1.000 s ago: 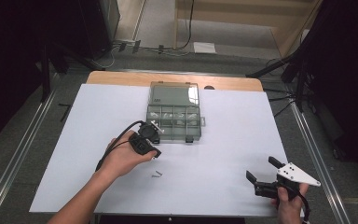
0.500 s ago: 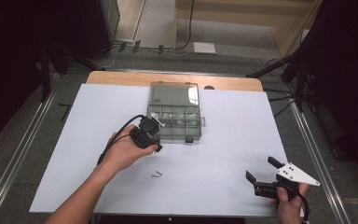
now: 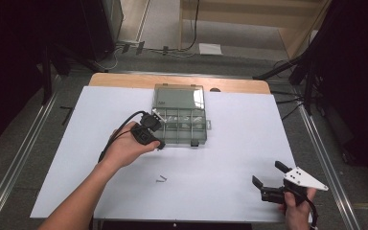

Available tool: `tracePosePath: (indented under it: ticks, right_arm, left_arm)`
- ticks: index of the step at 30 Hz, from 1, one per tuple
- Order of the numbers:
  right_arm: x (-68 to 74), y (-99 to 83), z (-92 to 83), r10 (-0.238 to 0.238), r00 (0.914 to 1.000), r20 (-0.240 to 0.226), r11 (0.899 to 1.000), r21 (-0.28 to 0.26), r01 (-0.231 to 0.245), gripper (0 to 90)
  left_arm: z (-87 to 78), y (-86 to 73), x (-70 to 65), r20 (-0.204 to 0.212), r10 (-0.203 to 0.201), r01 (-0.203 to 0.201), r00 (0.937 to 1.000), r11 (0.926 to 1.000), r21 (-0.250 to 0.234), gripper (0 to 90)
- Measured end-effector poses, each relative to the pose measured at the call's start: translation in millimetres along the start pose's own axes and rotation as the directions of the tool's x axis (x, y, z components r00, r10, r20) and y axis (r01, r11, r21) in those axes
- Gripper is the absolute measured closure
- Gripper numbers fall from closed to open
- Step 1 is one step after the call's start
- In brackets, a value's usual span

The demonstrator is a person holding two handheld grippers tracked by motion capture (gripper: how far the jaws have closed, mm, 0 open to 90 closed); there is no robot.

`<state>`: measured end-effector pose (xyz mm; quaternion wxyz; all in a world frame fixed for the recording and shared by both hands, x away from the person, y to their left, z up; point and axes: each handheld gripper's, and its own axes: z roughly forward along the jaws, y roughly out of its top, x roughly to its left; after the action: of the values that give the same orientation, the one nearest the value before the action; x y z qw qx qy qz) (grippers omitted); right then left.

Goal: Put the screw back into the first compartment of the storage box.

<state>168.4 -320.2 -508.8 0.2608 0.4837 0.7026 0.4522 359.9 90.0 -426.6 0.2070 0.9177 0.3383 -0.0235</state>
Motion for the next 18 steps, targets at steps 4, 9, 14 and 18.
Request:
tracePosePath:
  ticks: [4, 9, 14, 18]
  right_arm:
    - [-0.5, -0.3, 0.1, 0.003, 1.0000, -0.003, 1.000, 0.001, -0.003, 0.0]
    - [-0.8, -0.4, 0.4, -0.003, 1.0000, -0.003, 1.000, 0.002, 0.003, 0.0]
    - [-0.2, -0.2, 0.6, 0.001, 1.0000, -0.004, 1.000, 0.002, -0.001, 0.0]
    - [-0.3, -0.4, 0.8, -0.002, 1.0000, -0.005, 1.000, 0.004, 0.002, 0.0]
  left_arm:
    - [-1.8, 3.2, 3.9, 0.000, -0.002, 0.002, 1.0000, 0.9999, -0.010, 88.1]
    - [-1.5, 7.0, 9.5, 0.003, -0.017, 0.017, 0.9999, 0.9997, -0.016, 88.1]
    - [-3.1, 14.3, 15.6, -0.002, -0.020, 0.020, 0.9998, 0.9996, -0.020, 88.1]
    - [-4.1, 20.7, 20.7, -0.002, -0.022, 0.021, 0.9998, 0.9994, -0.026, 88.1]
